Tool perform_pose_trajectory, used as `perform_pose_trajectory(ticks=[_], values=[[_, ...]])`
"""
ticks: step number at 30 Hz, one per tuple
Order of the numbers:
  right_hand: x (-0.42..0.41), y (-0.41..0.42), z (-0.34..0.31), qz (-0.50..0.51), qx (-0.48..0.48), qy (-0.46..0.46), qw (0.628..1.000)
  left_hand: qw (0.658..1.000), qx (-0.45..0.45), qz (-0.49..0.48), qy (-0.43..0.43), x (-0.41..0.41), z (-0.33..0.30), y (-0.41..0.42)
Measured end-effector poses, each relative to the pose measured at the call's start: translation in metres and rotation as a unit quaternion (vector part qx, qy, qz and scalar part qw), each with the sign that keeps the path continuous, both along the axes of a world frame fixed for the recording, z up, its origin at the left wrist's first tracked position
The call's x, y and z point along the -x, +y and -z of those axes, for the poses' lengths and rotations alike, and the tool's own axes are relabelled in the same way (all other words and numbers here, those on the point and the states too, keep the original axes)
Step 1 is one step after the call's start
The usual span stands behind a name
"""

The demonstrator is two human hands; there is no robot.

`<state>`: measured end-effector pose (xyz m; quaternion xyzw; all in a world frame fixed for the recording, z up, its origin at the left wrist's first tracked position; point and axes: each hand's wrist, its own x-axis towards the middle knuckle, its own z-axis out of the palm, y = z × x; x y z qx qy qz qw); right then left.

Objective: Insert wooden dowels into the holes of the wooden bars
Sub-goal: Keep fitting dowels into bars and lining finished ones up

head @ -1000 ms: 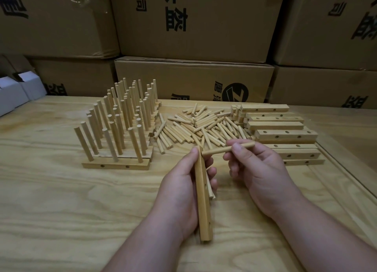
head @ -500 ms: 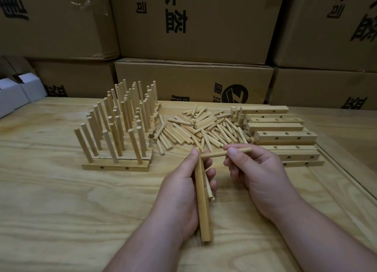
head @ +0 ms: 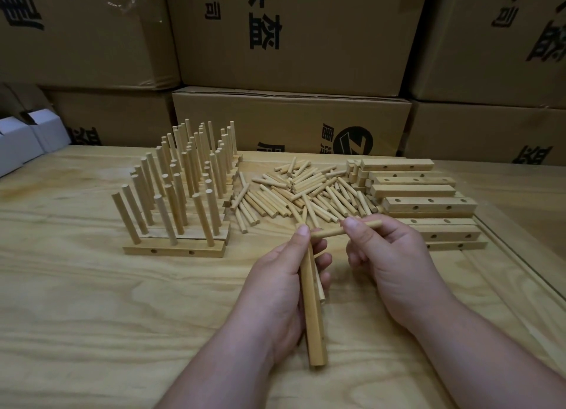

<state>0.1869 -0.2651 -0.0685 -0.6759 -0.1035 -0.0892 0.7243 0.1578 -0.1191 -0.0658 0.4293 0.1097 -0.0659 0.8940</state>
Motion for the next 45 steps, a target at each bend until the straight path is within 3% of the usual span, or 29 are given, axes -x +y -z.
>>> perform_pose_trajectory(ticks=[15,19,24,27,31,41,45], values=[[0.003,0.002,-0.002,0.004,0.009,0.001,1.0,1.0,-0.002,0.011,-0.014,0.001,-0.001,0.001],[0.006,0.009,0.001,-0.04,0.009,-0.019,0.999,0.999,0.054,-0.004,0.006,-0.002,-0.003,0.003],[0.006,0.011,0.006,-0.069,0.115,-0.004,0.991,0.994,0.112,0.008,0.02,-0.004,-0.003,0.011],[0.006,0.012,0.008,-0.084,0.193,0.007,0.978,0.996,0.089,0.013,0.011,-0.004,-0.001,0.012],[0.003,0.013,0.008,-0.072,0.227,0.022,0.971,0.997,0.069,0.027,0.001,-0.005,0.001,0.011],[0.006,0.013,0.0,-0.067,0.199,0.058,0.976,0.998,0.046,0.039,-0.012,-0.002,-0.002,0.006],[0.006,0.011,-0.001,-0.043,0.125,0.072,0.989,0.998,0.061,0.006,-0.004,-0.003,-0.003,0.007]])
